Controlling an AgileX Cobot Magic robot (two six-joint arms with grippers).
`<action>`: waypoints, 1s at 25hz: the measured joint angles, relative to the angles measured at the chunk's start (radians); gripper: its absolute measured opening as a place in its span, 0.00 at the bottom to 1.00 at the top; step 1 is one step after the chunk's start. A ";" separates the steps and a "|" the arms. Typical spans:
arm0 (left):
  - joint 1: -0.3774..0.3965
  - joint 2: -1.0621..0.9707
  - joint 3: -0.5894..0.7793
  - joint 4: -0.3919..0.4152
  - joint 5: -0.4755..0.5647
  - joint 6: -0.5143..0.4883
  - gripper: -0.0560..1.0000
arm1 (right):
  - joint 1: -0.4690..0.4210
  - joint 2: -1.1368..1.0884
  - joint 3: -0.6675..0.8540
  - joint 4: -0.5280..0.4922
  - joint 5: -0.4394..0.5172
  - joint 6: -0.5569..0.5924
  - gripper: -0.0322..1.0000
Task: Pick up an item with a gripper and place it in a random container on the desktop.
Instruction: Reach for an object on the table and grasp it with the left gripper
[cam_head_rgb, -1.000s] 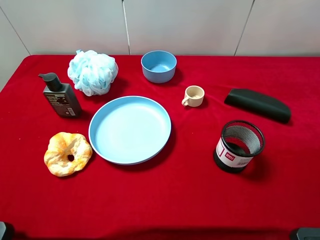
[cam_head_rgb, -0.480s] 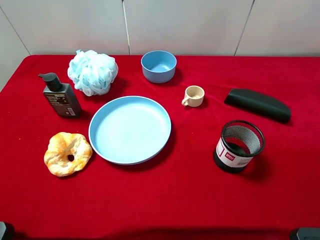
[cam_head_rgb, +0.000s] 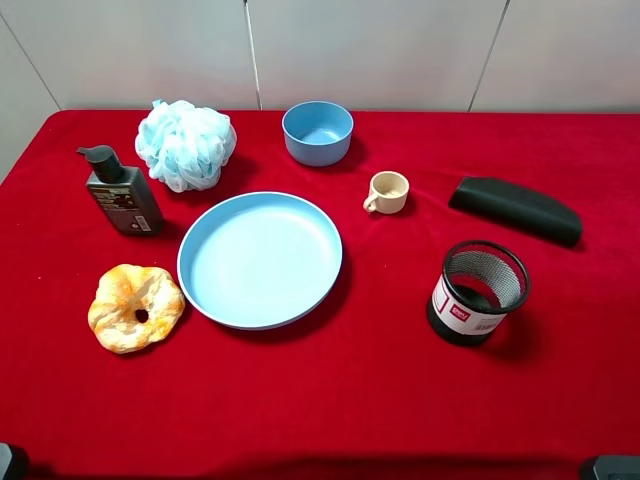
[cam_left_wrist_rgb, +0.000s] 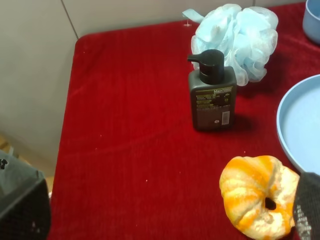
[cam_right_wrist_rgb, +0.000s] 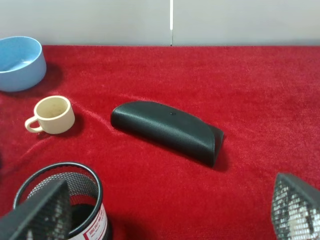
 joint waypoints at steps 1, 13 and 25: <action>0.000 0.038 -0.016 0.000 0.000 0.001 0.95 | 0.000 0.000 0.000 0.000 0.000 0.000 0.64; 0.000 0.537 -0.233 -0.001 -0.008 0.005 0.94 | 0.000 0.000 0.000 0.000 0.000 0.000 0.64; 0.000 0.932 -0.459 -0.025 -0.010 0.041 0.94 | 0.000 0.000 0.000 0.000 0.000 0.000 0.64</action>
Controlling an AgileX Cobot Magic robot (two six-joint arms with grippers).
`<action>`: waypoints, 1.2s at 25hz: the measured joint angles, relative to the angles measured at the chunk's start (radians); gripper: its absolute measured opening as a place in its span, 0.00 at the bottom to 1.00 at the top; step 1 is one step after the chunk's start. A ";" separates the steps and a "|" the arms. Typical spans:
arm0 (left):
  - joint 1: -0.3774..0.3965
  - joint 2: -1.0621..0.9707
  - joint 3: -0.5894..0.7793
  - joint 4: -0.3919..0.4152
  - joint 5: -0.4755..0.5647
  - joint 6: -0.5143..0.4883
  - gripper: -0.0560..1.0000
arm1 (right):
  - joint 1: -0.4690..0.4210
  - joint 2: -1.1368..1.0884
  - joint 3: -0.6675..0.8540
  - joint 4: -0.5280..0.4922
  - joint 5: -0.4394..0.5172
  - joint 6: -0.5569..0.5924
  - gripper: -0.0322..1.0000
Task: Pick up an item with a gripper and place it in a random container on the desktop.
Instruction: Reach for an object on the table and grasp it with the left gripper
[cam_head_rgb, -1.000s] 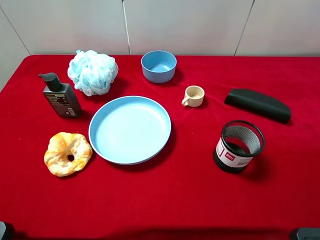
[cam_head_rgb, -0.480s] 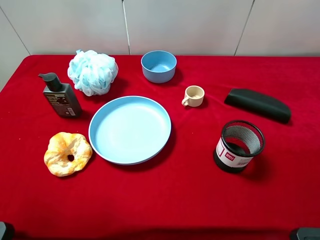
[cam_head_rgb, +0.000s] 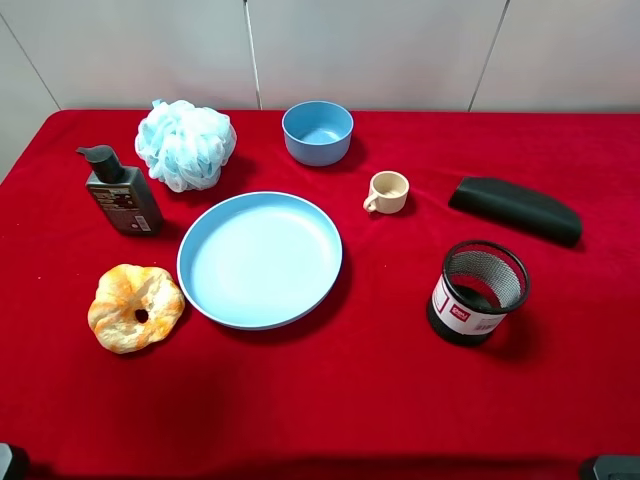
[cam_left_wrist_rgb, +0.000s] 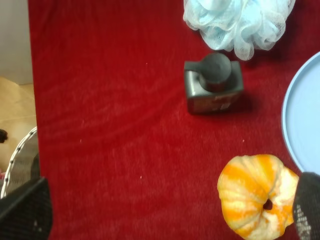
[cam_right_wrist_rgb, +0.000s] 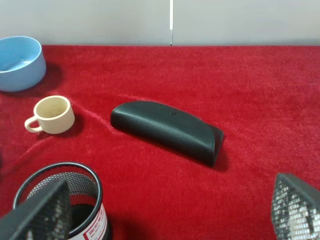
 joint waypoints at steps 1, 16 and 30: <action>0.000 0.030 -0.020 0.000 0.000 0.006 0.94 | 0.000 0.000 0.000 0.000 0.000 0.000 0.64; -0.057 0.438 -0.314 -0.015 0.007 0.044 0.97 | 0.000 0.000 0.000 0.000 0.000 0.000 0.64; -0.136 0.797 -0.618 -0.015 0.088 0.063 0.99 | 0.000 0.000 0.000 0.000 0.000 0.000 0.64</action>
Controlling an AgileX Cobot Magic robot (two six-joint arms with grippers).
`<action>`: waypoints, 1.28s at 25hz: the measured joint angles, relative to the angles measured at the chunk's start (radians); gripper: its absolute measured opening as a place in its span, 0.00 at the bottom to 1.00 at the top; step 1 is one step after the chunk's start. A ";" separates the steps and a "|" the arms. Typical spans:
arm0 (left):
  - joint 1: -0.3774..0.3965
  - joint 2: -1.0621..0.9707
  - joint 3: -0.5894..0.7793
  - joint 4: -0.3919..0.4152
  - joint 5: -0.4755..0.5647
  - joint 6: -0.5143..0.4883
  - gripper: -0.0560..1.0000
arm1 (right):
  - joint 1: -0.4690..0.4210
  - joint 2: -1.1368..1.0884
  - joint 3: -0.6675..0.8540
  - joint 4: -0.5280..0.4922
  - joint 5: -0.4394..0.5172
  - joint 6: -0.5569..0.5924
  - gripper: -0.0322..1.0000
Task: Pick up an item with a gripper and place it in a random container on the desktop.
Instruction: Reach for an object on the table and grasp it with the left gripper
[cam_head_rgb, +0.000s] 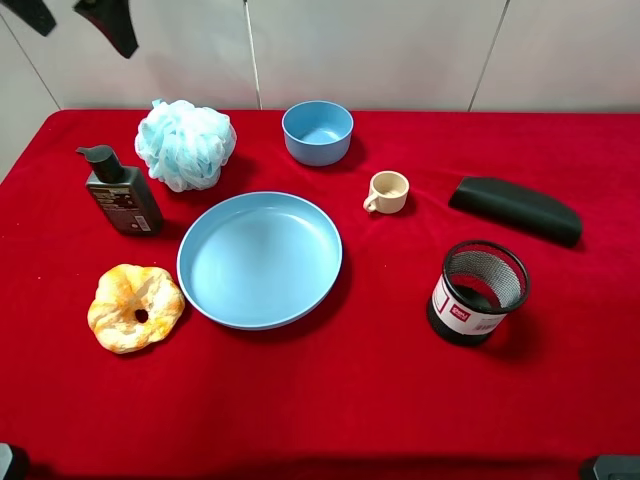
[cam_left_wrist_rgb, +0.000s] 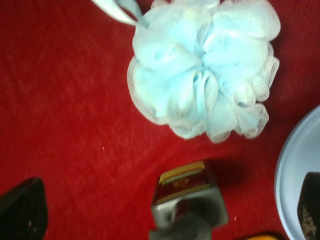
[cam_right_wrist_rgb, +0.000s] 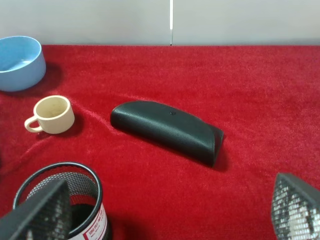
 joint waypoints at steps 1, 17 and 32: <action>-0.003 0.016 -0.012 0.000 0.000 0.000 0.99 | 0.000 0.000 0.000 0.000 0.000 0.000 0.64; -0.052 0.255 -0.098 0.001 0.010 0.007 0.99 | 0.000 0.000 0.000 0.000 0.000 0.000 0.64; -0.052 0.369 -0.117 0.000 -0.060 0.033 0.99 | 0.000 0.000 0.000 0.003 0.000 0.000 0.64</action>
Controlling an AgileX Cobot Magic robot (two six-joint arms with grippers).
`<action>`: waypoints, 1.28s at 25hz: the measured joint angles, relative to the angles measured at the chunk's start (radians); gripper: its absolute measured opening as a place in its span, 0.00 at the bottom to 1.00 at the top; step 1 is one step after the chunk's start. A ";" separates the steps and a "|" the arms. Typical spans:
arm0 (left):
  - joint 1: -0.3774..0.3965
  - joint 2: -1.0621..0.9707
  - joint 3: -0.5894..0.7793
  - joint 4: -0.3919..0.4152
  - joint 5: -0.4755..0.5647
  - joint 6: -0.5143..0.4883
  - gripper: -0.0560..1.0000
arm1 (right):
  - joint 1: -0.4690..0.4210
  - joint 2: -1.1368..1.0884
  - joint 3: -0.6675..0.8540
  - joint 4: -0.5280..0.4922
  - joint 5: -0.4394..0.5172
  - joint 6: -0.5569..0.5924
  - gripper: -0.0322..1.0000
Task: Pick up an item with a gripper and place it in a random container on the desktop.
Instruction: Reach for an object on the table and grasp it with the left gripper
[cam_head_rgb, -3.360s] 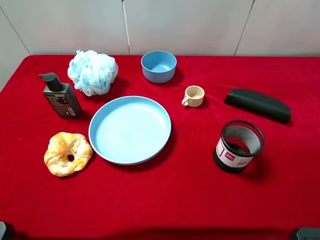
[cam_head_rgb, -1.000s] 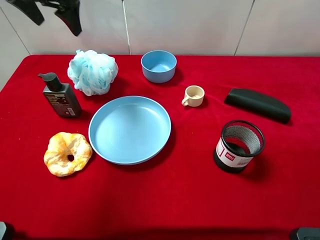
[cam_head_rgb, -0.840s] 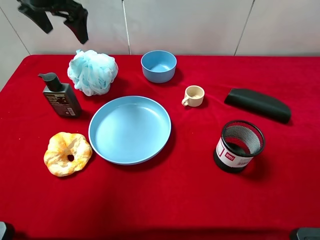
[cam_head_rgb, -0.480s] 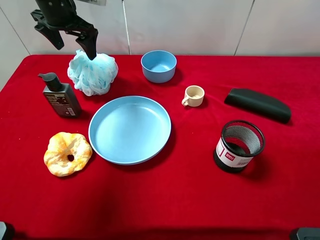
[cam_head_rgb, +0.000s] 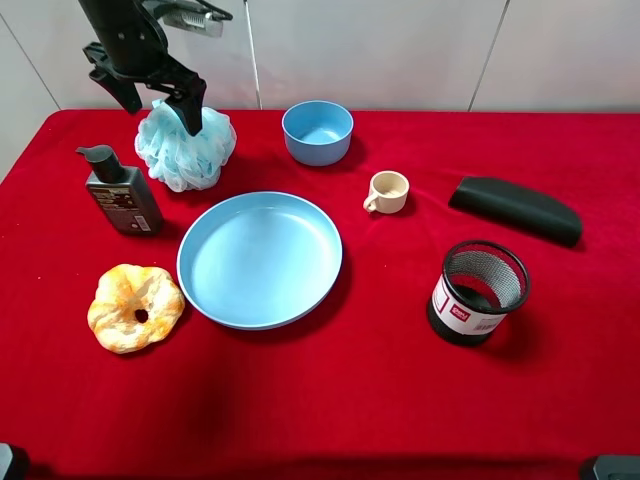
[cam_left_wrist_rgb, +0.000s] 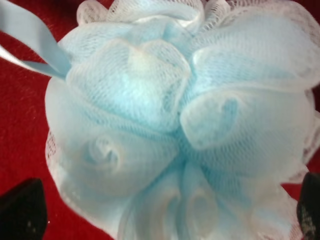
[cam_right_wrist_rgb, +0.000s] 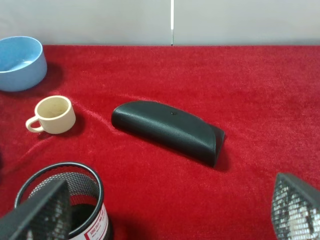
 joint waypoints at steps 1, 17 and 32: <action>0.000 0.007 -0.003 0.000 -0.003 0.001 0.99 | 0.000 0.000 0.000 0.000 0.000 0.000 0.64; 0.000 0.123 -0.007 -0.013 -0.082 0.042 0.99 | 0.000 0.000 0.000 0.001 0.000 0.000 0.64; -0.017 0.199 -0.010 -0.009 -0.140 0.043 0.99 | 0.000 0.000 0.000 0.002 0.000 0.000 0.64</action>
